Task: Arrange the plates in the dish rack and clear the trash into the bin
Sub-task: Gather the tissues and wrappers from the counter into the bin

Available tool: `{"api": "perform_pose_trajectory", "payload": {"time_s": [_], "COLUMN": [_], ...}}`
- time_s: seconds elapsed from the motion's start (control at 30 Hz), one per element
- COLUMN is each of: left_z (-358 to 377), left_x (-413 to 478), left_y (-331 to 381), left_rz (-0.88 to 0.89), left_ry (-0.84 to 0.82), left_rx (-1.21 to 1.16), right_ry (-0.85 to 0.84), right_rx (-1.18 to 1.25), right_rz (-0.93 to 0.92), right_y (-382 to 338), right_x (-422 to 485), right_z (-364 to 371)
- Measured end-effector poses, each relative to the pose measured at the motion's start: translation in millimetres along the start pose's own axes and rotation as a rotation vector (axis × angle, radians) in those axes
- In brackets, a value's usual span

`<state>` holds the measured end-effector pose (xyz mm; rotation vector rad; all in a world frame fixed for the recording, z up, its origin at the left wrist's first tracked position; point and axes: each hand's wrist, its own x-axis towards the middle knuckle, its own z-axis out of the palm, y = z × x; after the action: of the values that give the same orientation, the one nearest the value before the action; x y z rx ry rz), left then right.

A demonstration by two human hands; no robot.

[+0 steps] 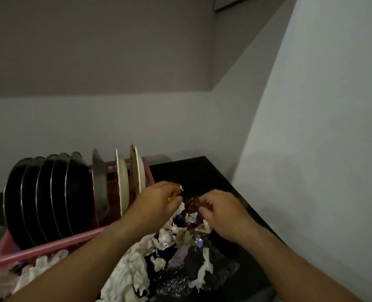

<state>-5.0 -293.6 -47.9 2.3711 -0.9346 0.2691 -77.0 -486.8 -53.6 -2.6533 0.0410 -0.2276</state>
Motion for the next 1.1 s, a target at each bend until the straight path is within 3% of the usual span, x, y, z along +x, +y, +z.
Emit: {"api": "perform_pose_trajectory", "payload": {"time_s": [0.3, 0.53, 0.7, 0.83, 0.97, 1.1], "left_z": [46, 86, 110, 124, 119, 108], "left_x": [83, 141, 147, 143, 156, 164], "left_y": [-22, -57, -68, -69, -67, -55], "left_rz": [-0.207, -0.542, -0.672, -0.706, -0.683, -0.605], "left_ry": [-0.102, -0.532, -0.836, -0.679, -0.639, -0.442], "left_rx": [0.117, 0.259, 0.279, 0.205, 0.177, 0.194], "right_ry": [-0.245, -0.46, -0.526, -0.605, -0.643, -0.626], "right_rx": [-0.047, -0.1, -0.074, -0.062, 0.027, 0.023], "right_rz": [-0.007, 0.028, 0.037, 0.063, 0.059, 0.037], "right_y": [37, 68, 87, 98, 104, 109], "right_x": [93, 120, 129, 132, 140, 148], "right_z": [-51, -41, -41, -37, -32, -25]}}
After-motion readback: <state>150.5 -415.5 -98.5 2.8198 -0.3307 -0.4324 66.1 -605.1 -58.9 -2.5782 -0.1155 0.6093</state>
